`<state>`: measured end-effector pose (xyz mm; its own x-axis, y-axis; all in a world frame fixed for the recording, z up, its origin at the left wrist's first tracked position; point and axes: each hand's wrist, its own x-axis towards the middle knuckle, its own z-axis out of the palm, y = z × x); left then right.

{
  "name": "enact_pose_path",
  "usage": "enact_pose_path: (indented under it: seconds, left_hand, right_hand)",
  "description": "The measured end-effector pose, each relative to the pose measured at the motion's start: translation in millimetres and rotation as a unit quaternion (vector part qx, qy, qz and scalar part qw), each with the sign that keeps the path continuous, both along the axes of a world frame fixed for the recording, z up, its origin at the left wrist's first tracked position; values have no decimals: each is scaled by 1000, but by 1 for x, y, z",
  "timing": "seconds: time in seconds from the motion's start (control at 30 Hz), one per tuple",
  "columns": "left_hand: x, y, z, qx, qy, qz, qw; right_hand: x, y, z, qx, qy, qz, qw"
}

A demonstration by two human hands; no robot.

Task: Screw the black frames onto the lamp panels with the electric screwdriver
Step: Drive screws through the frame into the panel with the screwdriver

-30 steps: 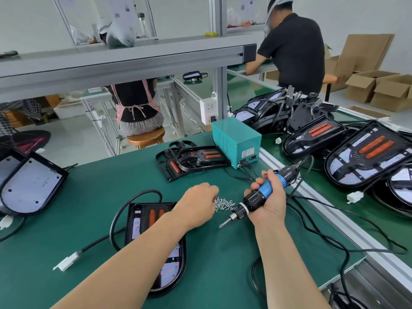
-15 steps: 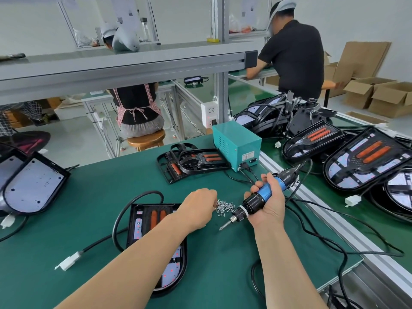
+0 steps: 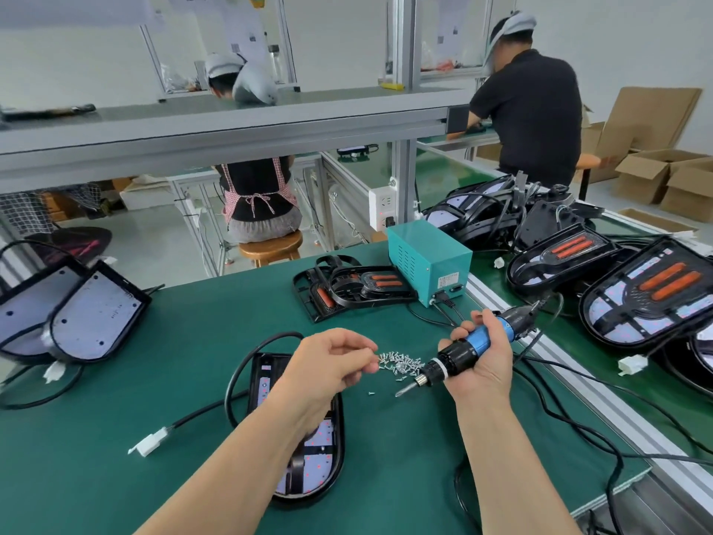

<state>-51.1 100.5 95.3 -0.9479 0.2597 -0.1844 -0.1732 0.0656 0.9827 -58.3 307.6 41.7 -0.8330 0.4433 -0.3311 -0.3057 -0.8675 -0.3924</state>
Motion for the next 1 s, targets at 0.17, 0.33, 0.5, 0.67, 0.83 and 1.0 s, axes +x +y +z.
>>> enact_pose_path:
  seconds: [0.17,0.33,0.5,0.67,0.83,1.0]
  left_hand:
    - [38,-27,4,193,-153,37,968]
    - [64,-42,1,318,-241,59,915]
    - [72,-55,0,338,-240,55,908]
    - [74,-66,-3,329,-224,57,915]
    - [81,-73,-6,244,-126,109,955]
    - [90,-76,-14,155,36,159,974]
  right_hand:
    - [7,-27,42,1,21,0,1000]
    - [19,-57,77,41,40,-4,998]
    - [30,-79,89,78,40,-1,996]
    - [35,-94,92,111,37,-5,993]
    - [38,-105,91,161,46,-13,986]
    - [38,-120,88,199,55,-18,978]
